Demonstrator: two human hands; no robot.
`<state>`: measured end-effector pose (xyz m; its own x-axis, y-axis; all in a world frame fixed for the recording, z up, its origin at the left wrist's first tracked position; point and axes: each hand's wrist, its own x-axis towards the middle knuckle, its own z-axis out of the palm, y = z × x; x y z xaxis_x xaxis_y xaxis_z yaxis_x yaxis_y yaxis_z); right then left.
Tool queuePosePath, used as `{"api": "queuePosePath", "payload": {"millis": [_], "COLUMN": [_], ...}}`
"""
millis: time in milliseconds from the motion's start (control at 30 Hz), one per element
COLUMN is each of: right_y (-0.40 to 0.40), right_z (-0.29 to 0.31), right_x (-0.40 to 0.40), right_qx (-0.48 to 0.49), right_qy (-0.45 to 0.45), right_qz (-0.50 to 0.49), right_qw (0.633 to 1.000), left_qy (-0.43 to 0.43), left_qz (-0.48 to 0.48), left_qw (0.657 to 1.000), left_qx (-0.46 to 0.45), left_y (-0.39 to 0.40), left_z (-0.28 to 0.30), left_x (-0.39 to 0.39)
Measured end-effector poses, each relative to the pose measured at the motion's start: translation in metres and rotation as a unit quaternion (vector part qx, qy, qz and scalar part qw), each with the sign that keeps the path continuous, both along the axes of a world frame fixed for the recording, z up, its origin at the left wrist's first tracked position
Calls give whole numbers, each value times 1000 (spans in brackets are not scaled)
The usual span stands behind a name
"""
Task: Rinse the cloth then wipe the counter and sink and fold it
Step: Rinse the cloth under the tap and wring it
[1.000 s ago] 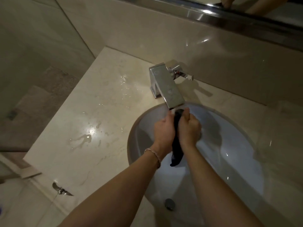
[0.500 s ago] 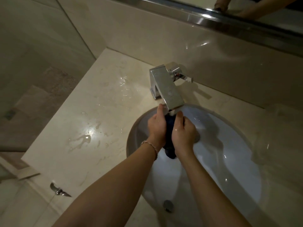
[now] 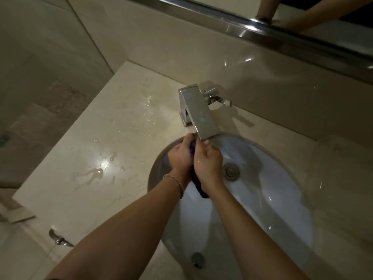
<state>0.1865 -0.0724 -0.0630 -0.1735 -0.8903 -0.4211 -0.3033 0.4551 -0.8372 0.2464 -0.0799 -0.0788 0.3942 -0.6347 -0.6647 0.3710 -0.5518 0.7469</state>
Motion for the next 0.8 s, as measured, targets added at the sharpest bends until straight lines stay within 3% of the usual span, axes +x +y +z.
{"api": "queuePosePath", "payload": {"millis": [133, 233, 267, 367, 500, 600, 700, 800], "right_y": [-1, -26, -29, -21, 4, 6, -12, -22], "right_z": [-2, -12, -13, -11, -8, -4, -5, -15], "right_x": [-4, -24, -28, -26, -11, -9, -20, -34], "right_qx": [-34, -12, -5, 18, 12, -16, -22, -27], "right_qy": [19, 101, 115, 94, -7, -1, 82, 88], "right_qz": [-80, -64, -51, -60, -30, -47, -79, -87], "right_qw": [996, 993, 992, 994, 999, 999, 993, 992], "left_qy": [16, 173, 182, 167, 25, -2, 162, 160], "left_qz": [-8, 17, 29, 39, -21, -36, -14, -34], "left_qw": [1000, 985, 983, 985, 999, 998, 986, 987], "left_qx": [-7, 14, 21, 0, -27, -52, -44, -3], "left_y": [4, 14, 15, 13, 1, 5, 9, 17], "left_z": [2, 8, 7, 0, -8, 8, 11, 12], "left_x": [-11, -29, -30, -27, -9, -15, -24, -28]}}
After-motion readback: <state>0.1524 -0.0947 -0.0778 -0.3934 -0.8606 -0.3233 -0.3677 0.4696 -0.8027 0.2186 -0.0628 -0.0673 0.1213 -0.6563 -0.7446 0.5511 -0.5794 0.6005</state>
